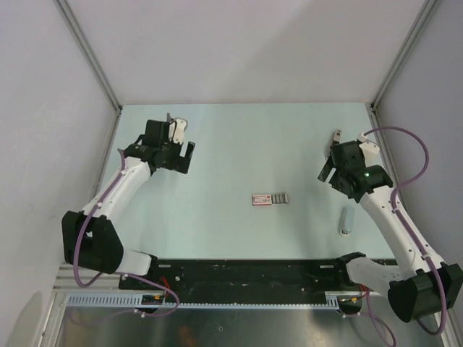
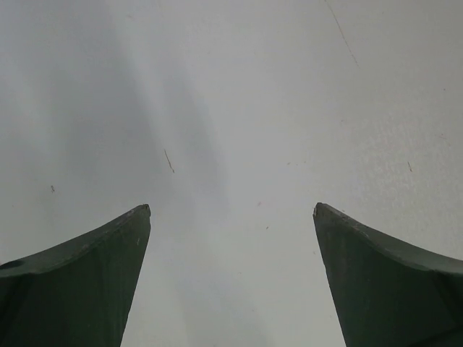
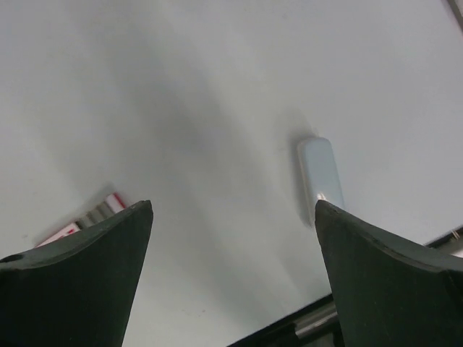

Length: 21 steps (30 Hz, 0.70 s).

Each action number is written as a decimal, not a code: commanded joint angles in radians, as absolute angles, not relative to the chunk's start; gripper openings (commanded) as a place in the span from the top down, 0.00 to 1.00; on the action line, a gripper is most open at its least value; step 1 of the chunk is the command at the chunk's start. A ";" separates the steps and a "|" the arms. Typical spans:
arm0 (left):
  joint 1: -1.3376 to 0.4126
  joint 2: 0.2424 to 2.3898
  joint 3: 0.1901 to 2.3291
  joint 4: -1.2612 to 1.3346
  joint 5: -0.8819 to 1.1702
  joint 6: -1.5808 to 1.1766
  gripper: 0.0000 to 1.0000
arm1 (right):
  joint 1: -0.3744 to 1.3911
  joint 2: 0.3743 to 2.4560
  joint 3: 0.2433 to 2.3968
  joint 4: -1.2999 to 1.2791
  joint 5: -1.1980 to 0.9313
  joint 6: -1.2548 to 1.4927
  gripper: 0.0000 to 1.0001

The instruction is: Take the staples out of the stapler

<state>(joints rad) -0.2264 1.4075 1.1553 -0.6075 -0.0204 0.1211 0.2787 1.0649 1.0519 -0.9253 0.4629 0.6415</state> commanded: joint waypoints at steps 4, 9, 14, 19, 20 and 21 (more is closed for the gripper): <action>-0.228 1.345 1.140 -0.580 0.021 0.116 0.01 | 0.265 1.153 1.039 -1.142 0.568 0.820 0.01; -0.216 1.325 1.136 -0.581 0.030 0.134 0.00 | 0.283 1.196 1.002 -1.197 0.584 0.912 0.01; -0.207 1.307 1.112 -0.581 0.052 0.160 0.01 | 0.273 1.175 0.991 -1.229 0.615 0.953 0.01; -0.198 1.323 1.113 -0.580 0.061 0.164 0.01 | 0.204 1.180 0.979 -1.219 0.588 0.929 0.01; -0.197 1.326 1.115 -0.581 0.064 0.166 0.01 | 0.186 1.192 0.974 -1.216 0.579 0.919 0.01; -0.196 1.329 1.119 -0.580 0.068 0.167 0.01 | 0.168 1.207 0.972 -1.210 0.562 0.903 0.01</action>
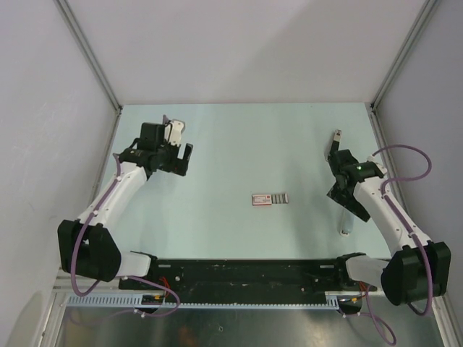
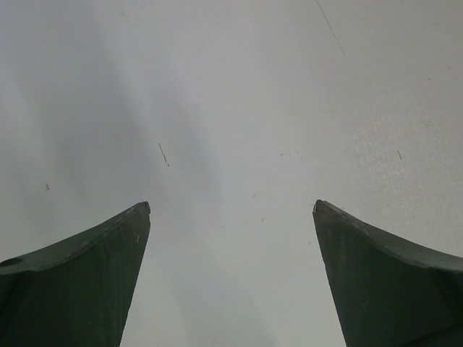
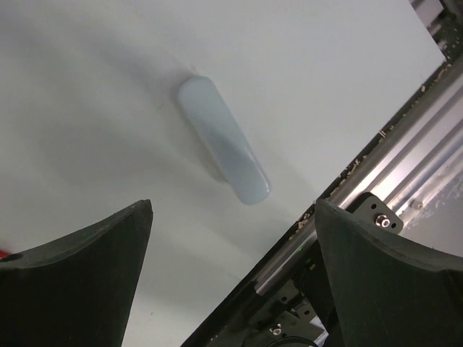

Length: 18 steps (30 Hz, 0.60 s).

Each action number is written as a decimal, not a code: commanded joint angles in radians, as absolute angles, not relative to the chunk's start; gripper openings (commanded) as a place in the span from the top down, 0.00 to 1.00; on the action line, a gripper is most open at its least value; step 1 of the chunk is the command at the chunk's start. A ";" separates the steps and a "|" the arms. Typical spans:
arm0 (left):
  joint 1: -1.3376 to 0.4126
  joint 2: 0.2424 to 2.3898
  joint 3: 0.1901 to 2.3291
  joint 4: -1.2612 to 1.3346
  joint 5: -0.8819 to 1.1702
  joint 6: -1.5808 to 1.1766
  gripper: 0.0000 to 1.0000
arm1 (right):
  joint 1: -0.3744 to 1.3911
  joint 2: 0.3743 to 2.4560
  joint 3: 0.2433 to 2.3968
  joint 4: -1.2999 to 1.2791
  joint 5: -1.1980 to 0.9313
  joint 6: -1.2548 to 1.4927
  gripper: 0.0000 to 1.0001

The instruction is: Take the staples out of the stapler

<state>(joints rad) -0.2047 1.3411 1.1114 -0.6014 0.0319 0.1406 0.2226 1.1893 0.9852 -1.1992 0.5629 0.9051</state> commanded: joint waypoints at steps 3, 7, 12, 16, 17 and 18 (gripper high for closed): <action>-0.188 1.341 1.130 -0.580 0.077 0.171 0.01 | 0.142 1.258 0.965 -1.202 0.524 0.881 0.01; -0.168 1.370 1.141 -0.579 0.097 0.178 0.01 | 0.133 1.313 0.946 -1.165 0.487 0.871 0.01; -0.139 1.395 1.149 -0.578 0.120 0.194 0.01 | 0.131 1.360 0.910 -1.095 0.455 0.863 0.01; -0.121 1.400 1.158 -0.579 0.126 0.210 0.00 | 0.130 1.396 0.890 -1.050 0.445 0.858 0.07; -0.117 1.401 1.160 -0.580 0.128 0.212 0.00 | 0.129 1.406 0.885 -1.039 0.443 0.857 0.10; -0.112 1.401 1.162 -0.580 0.130 0.213 0.00 | 0.129 1.418 0.880 -1.029 0.443 0.856 0.15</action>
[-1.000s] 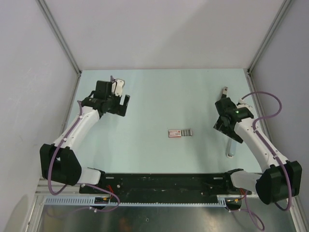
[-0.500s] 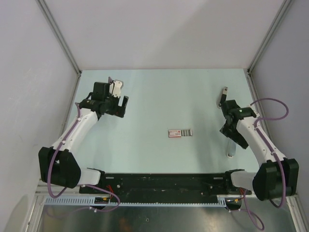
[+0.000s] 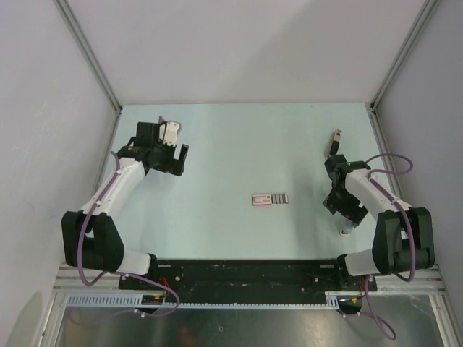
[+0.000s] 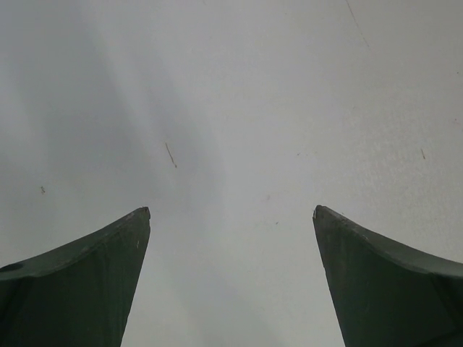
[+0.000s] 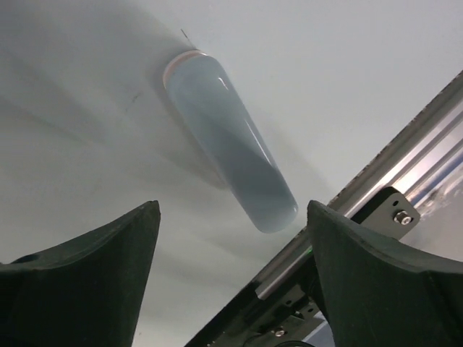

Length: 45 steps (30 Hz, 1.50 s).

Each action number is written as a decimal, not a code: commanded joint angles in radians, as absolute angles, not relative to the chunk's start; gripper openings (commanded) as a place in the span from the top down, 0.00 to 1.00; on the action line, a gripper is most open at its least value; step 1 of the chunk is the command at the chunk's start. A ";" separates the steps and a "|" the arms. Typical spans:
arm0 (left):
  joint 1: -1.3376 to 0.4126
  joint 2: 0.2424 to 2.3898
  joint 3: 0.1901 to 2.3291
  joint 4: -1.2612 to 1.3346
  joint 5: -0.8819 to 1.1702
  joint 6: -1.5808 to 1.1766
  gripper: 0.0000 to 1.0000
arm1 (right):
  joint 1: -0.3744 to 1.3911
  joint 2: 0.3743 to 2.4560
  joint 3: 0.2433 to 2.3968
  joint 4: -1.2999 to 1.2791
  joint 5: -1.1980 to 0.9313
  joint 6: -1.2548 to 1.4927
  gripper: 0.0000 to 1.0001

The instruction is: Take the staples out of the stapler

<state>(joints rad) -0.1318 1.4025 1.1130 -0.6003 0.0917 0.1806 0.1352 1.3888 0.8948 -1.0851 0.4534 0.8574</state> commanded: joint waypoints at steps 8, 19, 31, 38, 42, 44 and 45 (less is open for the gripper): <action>-0.086 1.400 1.160 -0.580 0.120 0.230 0.01 | 0.128 1.506 0.866 -0.973 0.472 0.847 0.42; -0.072 1.375 1.140 -0.581 0.102 0.240 0.01 | 0.123 1.519 0.849 -0.928 0.465 0.815 0.52; -0.072 1.351 1.124 -0.581 0.094 0.236 0.01 | 0.185 1.454 0.851 -0.847 0.392 0.784 0.78; -0.072 1.290 1.078 -0.584 0.120 0.220 0.01 | 0.437 1.317 0.970 -0.885 0.431 0.836 0.95; -0.072 1.244 1.068 -0.599 0.081 0.227 0.01 | 0.626 1.307 1.082 -0.896 0.455 0.892 0.99; -0.071 1.214 1.066 -0.609 0.074 0.227 0.01 | 0.718 1.327 1.131 -0.864 0.457 0.902 1.00; -0.068 1.198 1.064 -0.615 0.075 0.226 0.01 | 0.759 1.346 1.154 -0.842 0.455 0.900 1.00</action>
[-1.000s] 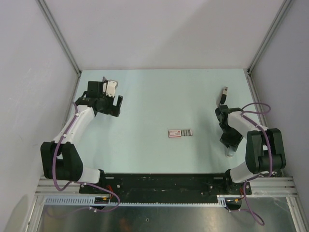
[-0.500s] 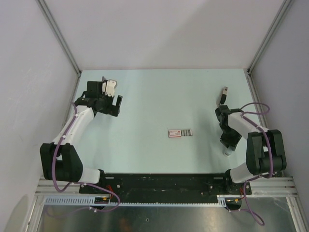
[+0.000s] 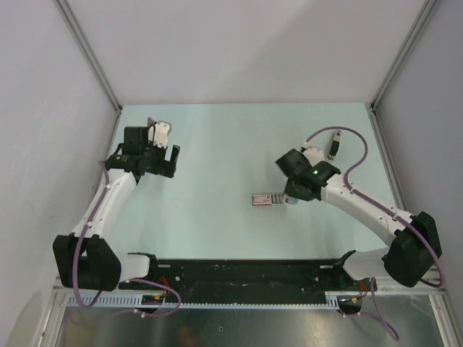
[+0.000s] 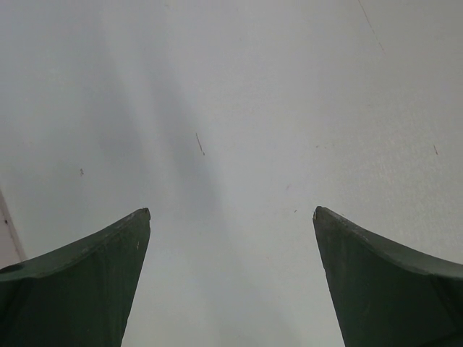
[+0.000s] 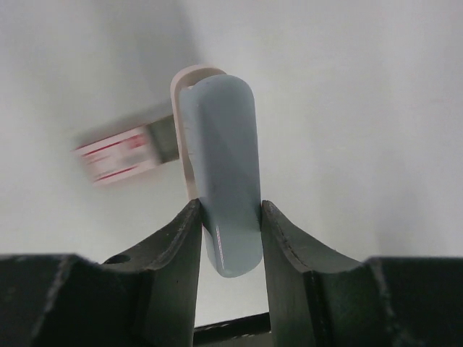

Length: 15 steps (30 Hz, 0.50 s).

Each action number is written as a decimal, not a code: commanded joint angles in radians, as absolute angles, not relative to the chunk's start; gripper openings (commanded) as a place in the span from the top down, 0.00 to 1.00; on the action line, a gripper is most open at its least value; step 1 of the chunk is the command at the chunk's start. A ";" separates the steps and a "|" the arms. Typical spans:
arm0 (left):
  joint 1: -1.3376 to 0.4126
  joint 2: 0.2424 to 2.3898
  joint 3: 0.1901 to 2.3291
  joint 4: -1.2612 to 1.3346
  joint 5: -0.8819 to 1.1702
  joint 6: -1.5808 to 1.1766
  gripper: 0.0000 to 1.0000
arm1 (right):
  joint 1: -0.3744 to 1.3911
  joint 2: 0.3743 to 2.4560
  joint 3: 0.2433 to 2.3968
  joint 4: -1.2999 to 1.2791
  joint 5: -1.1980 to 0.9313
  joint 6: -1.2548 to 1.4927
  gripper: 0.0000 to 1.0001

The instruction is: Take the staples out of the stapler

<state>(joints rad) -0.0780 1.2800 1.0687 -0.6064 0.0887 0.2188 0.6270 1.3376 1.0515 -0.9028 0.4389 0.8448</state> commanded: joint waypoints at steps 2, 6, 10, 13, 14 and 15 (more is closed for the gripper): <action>-0.065 1.168 1.056 -0.621 0.075 0.220 0.01 | 0.832 1.405 1.209 -0.775 0.432 0.878 1.00; -0.037 1.119 1.020 -0.629 0.084 0.210 0.01 | 0.942 1.598 1.345 -0.629 0.365 0.795 1.00; 0.102 1.083 0.991 -0.640 0.193 0.197 0.01 | 1.007 1.846 1.550 -0.608 0.332 0.715 0.99; 0.230 1.066 0.973 -0.652 0.296 0.204 0.00 | 1.043 2.015 1.716 -0.646 0.330 0.667 0.99; 0.259 1.058 0.965 -0.654 0.316 0.211 0.01 | 1.052 2.063 1.767 -0.656 0.329 0.655 0.99; 0.284 1.048 0.955 -0.657 0.333 0.218 0.01 | 1.061 2.102 1.809 -0.657 0.324 0.643 0.99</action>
<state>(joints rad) 0.1802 1.0969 0.9813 -0.6376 0.1913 0.2100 1.0264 1.9797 1.6306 -0.6571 0.3378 0.7258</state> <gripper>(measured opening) 0.994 0.392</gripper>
